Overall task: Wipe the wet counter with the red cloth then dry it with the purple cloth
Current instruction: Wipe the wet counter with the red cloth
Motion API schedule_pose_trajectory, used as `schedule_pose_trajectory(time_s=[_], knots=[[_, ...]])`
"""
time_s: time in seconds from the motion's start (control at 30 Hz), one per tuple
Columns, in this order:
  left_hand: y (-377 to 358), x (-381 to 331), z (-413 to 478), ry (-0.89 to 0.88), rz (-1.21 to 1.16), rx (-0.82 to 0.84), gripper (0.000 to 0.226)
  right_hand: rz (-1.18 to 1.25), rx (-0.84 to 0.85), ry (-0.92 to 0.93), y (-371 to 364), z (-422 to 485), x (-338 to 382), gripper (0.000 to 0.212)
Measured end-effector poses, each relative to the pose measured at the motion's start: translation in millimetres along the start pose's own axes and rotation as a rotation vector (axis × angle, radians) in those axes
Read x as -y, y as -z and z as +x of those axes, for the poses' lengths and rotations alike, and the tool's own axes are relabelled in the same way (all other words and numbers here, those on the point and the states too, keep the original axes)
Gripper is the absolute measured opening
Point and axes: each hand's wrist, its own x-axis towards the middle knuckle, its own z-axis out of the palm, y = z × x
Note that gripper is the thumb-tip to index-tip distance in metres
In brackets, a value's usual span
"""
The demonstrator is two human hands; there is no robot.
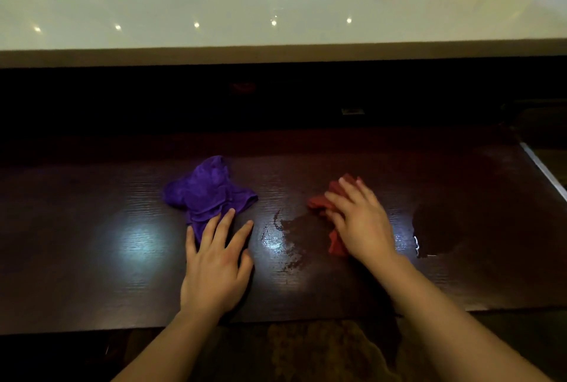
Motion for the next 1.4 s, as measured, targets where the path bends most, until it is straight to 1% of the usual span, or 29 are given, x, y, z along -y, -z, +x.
schedule_pose_trajectory(time_s=[0.03,0.07,0.1,0.13,0.2,0.23,0.27,0.3,0.37,0.43,0.47,0.53,0.6,0.67,0.7,0.73,0.77,0.83,0.9,0.97,1.03,1.07,1.13,1.2,1.23,1.27,1.3,1.33,1.4], knots=[[1,-1,0,0.002,0.002,0.003,0.057,0.004,0.008,-0.074,1,14,8,0.042],[2,-2,0,0.001,0.002,0.005,0.058,-0.009,0.015,-0.088,1,21,21,0.043],[3,-3,0,0.002,-0.002,0.004,0.058,-0.028,0.013,-0.019,-3,21,34,0.043],[4,-3,-1,0.007,-0.006,0.004,0.058,-0.041,0.003,0.113,-9,14,44,0.042],[3,-3,0,0.015,0.000,0.014,0.058,-0.063,0.053,0.411,-21,-18,51,0.042],[3,-3,0,0.015,0.002,0.015,0.058,-0.062,0.112,0.486,-21,-32,45,0.044],[2,-2,0,0.011,0.002,0.014,0.057,-0.069,0.122,0.503,-21,-36,34,0.047],[2,-2,0,0.007,0.002,0.015,0.057,-0.069,0.101,0.455,-20,-33,22,0.047],[2,-1,1,0.009,0.003,0.013,0.056,-0.047,0.043,0.233,-18,-12,16,0.045],[2,-2,0,0.007,0.003,0.019,0.057,-0.033,0.018,0.038,-20,11,34,0.045],[3,-3,0,0.006,0.001,0.018,0.057,-0.037,0.013,0.012,-23,16,50,0.046],[4,-3,0,0.007,-0.004,0.013,0.057,-0.056,0.010,0.100,-30,8,77,0.048],[4,-2,-1,0.005,-0.012,0.007,0.057,-0.076,0.036,0.288,-36,-22,84,0.047],[4,-1,-2,0.002,-0.020,0.004,0.059,-0.056,0.060,0.458,-34,-53,70,0.045],[3,-1,-2,0.004,-0.027,0.001,0.060,-0.041,0.080,0.486,-30,-60,57,0.045],[3,-1,-2,0.006,-0.036,-0.007,0.060,-0.040,0.081,0.472,-24,-60,41,0.045],[4,-2,-2,0.008,-0.042,-0.013,0.061,-0.035,0.073,0.408,-19,-53,24,0.044],[5,-4,-2,0.004,-0.046,-0.021,0.061,0.002,0.016,0.164,-9,-22,2,0.040],[6,-6,-2,0.002,-0.056,-0.027,0.062,0.012,-0.066,-0.047,-6,12,2,0.039],[8,-7,-2,0.002,-0.059,-0.026,0.062,0.001,-0.073,-0.136,-14,39,21,0.041],[8,-6,-2,-0.003,-0.059,-0.017,0.062,0.002,-0.028,-0.092,-21,49,44,0.044],[8,-5,-2,-0.004,-0.053,-0.008,0.062,0.004,0.000,-0.015,-24,45,54,0.044],[8,-3,-3,-0.004,-0.048,-0.001,0.062,0.002,0.051,0.204,-30,17,64,0.042],[7,-3,-4,-0.006,-0.060,-0.007,0.061,-0.008,0.100,0.427,-29,-31,57,0.043],[7,-2,-4,-0.007,-0.065,-0.012,0.060,-0.004,0.131,0.477,-24,-48,44,0.044],[7,-2,-3,-0.010,-0.066,-0.018,0.060,-0.002,0.126,0.482,-19,-56,26,0.045],[7,-2,-3,-0.015,-0.063,-0.021,0.060,-0.011,0.087,0.432,-14,-55,8,0.044],[6,-2,-3,-0.020,-0.057,-0.024,0.060,-0.009,0.039,0.325,-8,-48,-7,0.043],[6,-2,-3,-0.022,-0.053,-0.031,0.060,0.022,-0.047,0.036,2,-26,-16,0.039]])
